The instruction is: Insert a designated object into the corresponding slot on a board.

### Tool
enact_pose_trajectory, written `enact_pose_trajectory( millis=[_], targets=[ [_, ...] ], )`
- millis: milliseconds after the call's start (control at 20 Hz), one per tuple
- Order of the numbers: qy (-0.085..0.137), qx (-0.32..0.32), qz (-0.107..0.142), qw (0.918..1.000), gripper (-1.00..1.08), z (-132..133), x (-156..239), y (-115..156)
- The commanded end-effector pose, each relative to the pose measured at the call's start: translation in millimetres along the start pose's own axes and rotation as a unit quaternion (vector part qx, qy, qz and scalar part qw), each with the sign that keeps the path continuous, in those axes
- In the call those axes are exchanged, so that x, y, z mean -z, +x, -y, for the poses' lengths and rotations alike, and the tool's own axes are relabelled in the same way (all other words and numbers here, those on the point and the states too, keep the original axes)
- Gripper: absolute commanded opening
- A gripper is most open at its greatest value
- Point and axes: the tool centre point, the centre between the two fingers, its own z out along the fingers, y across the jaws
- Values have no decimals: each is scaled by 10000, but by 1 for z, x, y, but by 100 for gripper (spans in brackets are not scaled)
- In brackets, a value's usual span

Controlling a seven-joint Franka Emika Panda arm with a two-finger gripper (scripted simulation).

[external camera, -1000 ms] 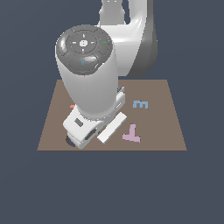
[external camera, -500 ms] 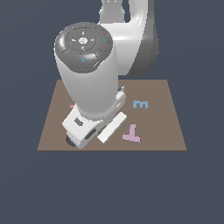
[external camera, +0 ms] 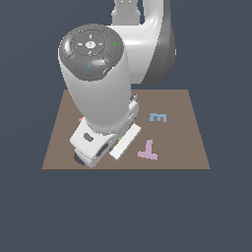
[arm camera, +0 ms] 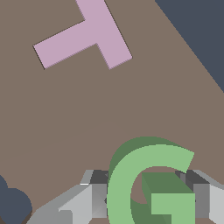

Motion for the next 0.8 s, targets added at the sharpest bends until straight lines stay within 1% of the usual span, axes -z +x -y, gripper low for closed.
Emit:
enact_pose_trajectory(
  millis=[0, 200, 400, 600, 750],
  targets=[
    [-2, 173, -1, 9999, -100, -1, 0, -2],
    [-3, 552, -1, 9985, -100, -2, 1, -7],
    [-4, 1036, -2, 9946, -100, -4, 1, -14],
    [-5, 1621, -2, 9868, -100, -7, 2, -21],
    [-5, 2122, -2, 9772, -100, -10, 2, -27]
  ],
)
